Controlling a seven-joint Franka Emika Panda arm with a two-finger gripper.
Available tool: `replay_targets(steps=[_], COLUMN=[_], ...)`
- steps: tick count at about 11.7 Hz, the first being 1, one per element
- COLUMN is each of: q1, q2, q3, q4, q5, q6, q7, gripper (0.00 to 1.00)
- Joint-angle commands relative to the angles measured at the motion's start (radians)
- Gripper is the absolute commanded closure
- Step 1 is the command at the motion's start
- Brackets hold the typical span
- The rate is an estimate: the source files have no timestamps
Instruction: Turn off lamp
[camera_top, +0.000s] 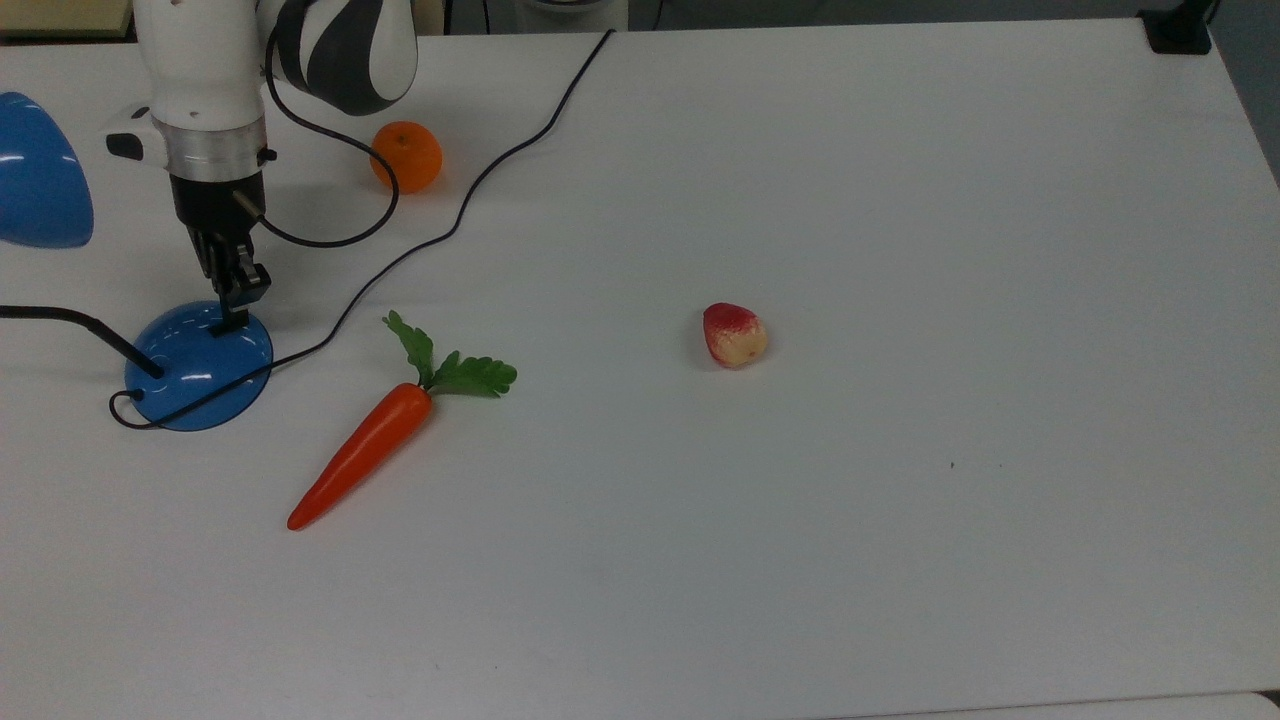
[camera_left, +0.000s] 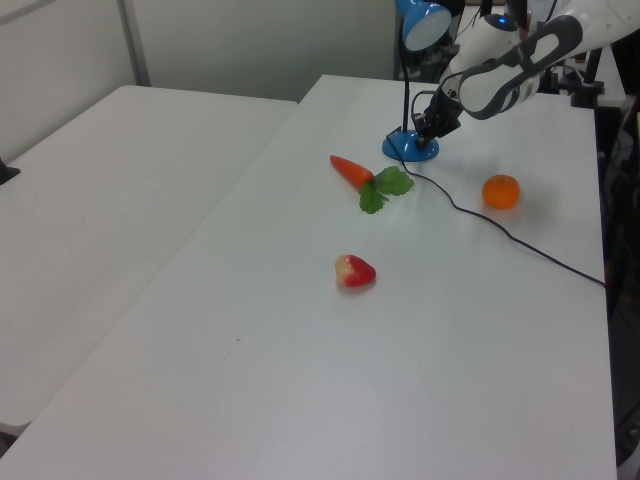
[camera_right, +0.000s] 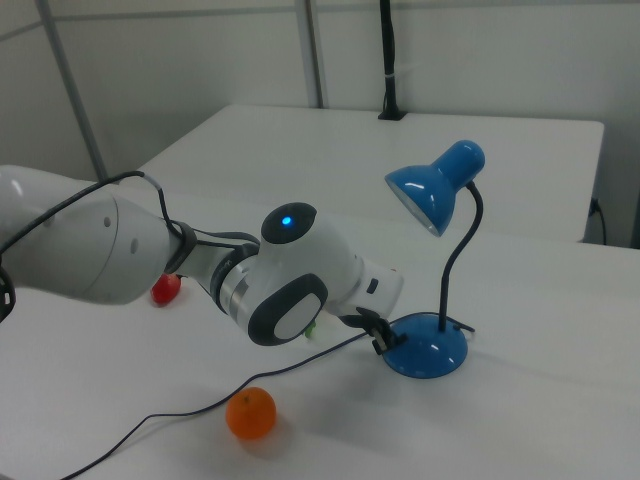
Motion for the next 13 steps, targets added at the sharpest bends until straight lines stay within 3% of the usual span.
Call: replay_targets(steps=[1, 4, 6, 7, 9, 10, 11, 12, 13], q1=[0.018, 0.064, 0.107, 0.129, 0.195, 0.238, 0.258, 0.275, 0.291], q2=[-0.102, -0.212, -0.275, -0.309, -0.376, -0.407, -0.429, -0.439, -0.44], q3=[0.002, 0.001, -0.001, -0.001, -0.008, -0.022, -0.024, -0.024, -0.022], q4=[-0.048, -0.046, -0.037, -0.035, -0.035, -0.034, -0.031, -0.004, 0.038], q5=[-0.006, -0.006, -0.006, -0.006, -0.006, -0.006, -0.006, -0.005, -0.004], q6=[-0.14, -0.362, -0.513, -0.563, -0.694, -0.76, -0.829, -0.91, -1.005], q7=[-0.068, -0.152, -0.206, -0.209, -0.231, -0.254, -0.29, -0.312, -0.333], gripper=[1.0, 1.0, 0.87, 0.73, 0.29, 0.19, 0.15, 0.0, 0.0])
